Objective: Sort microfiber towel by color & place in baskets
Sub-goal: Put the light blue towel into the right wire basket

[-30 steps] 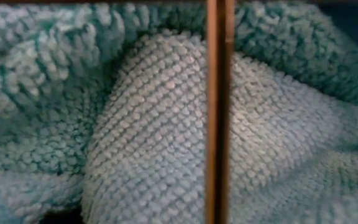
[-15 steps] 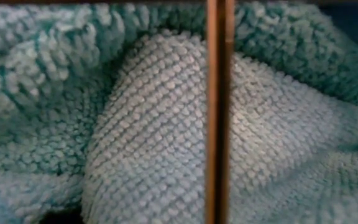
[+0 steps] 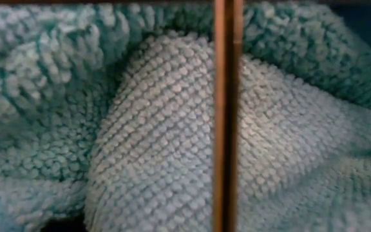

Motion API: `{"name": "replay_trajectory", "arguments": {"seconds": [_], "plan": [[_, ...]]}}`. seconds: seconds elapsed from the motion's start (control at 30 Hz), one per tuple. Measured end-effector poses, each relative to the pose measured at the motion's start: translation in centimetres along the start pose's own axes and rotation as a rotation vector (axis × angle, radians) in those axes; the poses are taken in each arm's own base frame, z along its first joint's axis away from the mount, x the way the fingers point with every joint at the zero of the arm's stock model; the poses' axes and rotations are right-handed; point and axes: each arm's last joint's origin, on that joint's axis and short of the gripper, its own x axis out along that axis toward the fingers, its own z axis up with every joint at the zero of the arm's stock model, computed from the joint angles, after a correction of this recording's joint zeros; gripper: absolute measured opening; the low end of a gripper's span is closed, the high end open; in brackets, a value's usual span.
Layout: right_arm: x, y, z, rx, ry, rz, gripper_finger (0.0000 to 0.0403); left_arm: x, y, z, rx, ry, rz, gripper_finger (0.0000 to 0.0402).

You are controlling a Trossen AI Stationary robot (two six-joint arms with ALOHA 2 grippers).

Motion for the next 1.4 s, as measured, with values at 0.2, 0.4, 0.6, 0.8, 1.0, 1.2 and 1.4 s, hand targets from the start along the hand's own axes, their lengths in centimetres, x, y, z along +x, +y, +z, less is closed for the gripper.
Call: {"name": "replay_trajectory", "arguments": {"seconds": [0.2,0.4,0.6,0.8,1.0,1.2,1.4], "plan": [[0.24,0.00,-0.07,-0.025,0.007,-0.001,0.0134,-0.04,-0.20,0.03,-0.004,-0.003,-0.010,0.0000],[0.18,-0.03,-0.05,-0.026,0.003,-0.009,0.0134,-0.06,-0.42,0.13,-0.023,-0.018,-0.082,0.0000],[0.14,-0.36,0.03,-0.038,-0.020,-0.125,0.0134,-0.08,-0.58,0.19,-0.022,-0.023,-0.085,0.0000],[0.08,-0.65,0.09,-0.071,-0.037,-0.227,0.0134,-0.14,-0.78,0.26,-0.021,-0.028,-0.089,0.0000],[0.06,-0.73,0.11,-0.089,-0.040,-0.256,0.0134,-0.14,-0.78,0.26,-0.020,-0.028,-0.090,0.0000],[0.60,-0.49,-0.06,-0.079,-0.014,-0.175,0.0134,-0.14,-0.78,0.26,-0.017,-0.028,-0.089,0.0000],[0.62,-0.47,-0.06,-0.074,-0.014,-0.167,0.0134,-0.13,-0.77,0.26,-0.013,-0.028,-0.089,0.0000]]}}
